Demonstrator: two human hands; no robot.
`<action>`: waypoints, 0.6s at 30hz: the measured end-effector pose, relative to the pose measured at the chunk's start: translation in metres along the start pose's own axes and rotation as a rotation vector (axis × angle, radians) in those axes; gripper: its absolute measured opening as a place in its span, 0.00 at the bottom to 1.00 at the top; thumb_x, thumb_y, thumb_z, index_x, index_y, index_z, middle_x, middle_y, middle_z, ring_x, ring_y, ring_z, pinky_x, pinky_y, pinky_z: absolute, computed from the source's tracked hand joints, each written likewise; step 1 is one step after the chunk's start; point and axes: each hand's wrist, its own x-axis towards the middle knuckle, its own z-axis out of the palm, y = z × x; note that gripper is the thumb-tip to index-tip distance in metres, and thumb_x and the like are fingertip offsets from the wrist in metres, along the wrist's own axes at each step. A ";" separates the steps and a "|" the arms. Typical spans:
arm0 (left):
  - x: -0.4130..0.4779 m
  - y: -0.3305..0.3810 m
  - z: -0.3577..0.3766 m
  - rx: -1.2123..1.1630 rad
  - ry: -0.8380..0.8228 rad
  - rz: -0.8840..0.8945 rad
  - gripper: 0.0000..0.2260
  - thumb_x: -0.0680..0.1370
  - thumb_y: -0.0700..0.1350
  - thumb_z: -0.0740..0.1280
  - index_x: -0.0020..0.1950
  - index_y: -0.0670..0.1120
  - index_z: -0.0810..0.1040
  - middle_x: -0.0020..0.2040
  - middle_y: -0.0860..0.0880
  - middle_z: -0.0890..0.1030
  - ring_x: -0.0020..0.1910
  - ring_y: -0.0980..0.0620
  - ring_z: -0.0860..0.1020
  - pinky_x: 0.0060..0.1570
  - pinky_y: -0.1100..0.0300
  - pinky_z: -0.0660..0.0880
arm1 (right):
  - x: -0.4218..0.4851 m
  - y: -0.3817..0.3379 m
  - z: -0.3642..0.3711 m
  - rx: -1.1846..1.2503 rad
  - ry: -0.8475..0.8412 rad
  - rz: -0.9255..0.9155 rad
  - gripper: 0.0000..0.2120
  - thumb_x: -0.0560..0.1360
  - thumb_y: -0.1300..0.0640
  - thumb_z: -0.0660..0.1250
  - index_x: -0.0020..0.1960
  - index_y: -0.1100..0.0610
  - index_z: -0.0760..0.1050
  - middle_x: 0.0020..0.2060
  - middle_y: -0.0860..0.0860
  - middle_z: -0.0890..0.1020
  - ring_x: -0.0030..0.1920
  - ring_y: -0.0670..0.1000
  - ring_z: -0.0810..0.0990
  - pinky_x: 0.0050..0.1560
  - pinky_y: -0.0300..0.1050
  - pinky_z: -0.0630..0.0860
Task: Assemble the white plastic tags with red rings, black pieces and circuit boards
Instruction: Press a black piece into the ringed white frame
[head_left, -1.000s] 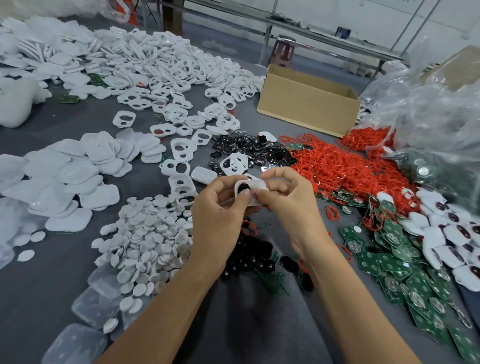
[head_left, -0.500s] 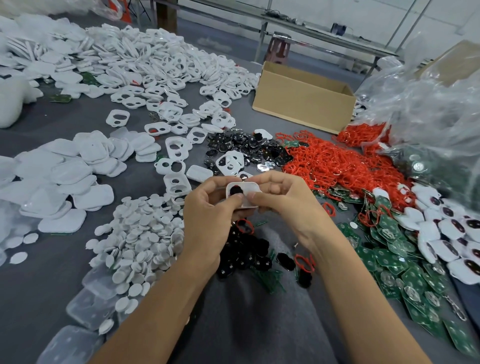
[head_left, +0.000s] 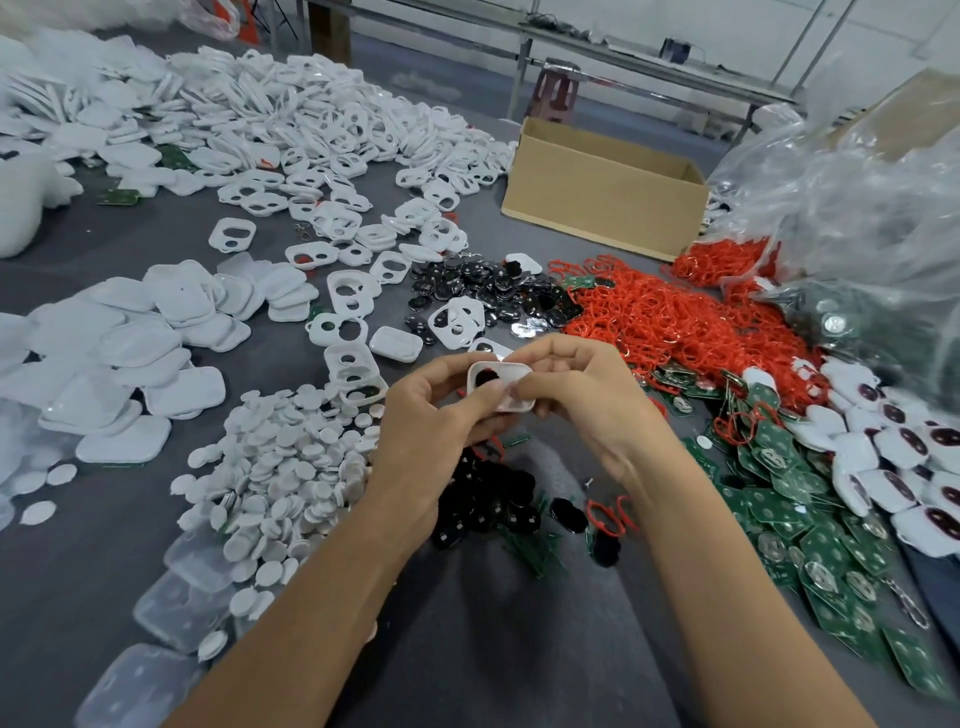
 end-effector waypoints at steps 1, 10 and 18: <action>0.000 0.000 0.000 0.018 -0.031 0.002 0.14 0.72 0.31 0.72 0.56 0.40 0.81 0.49 0.42 0.85 0.46 0.49 0.84 0.45 0.59 0.82 | 0.001 0.000 -0.003 0.007 -0.005 0.005 0.09 0.67 0.75 0.68 0.41 0.63 0.80 0.27 0.53 0.77 0.27 0.48 0.71 0.28 0.36 0.68; -0.003 0.004 0.001 0.153 -0.126 0.107 0.21 0.69 0.28 0.73 0.58 0.44 0.81 0.50 0.44 0.85 0.48 0.51 0.82 0.50 0.56 0.81 | 0.001 -0.003 -0.016 0.175 -0.124 0.023 0.14 0.69 0.76 0.66 0.50 0.63 0.78 0.34 0.54 0.83 0.36 0.55 0.73 0.30 0.36 0.71; -0.001 0.006 -0.002 0.112 -0.176 0.103 0.20 0.68 0.30 0.74 0.58 0.44 0.81 0.49 0.48 0.85 0.47 0.56 0.82 0.49 0.63 0.80 | 0.000 -0.003 -0.020 0.204 -0.134 0.044 0.15 0.69 0.76 0.66 0.53 0.63 0.77 0.39 0.56 0.82 0.37 0.52 0.75 0.35 0.40 0.69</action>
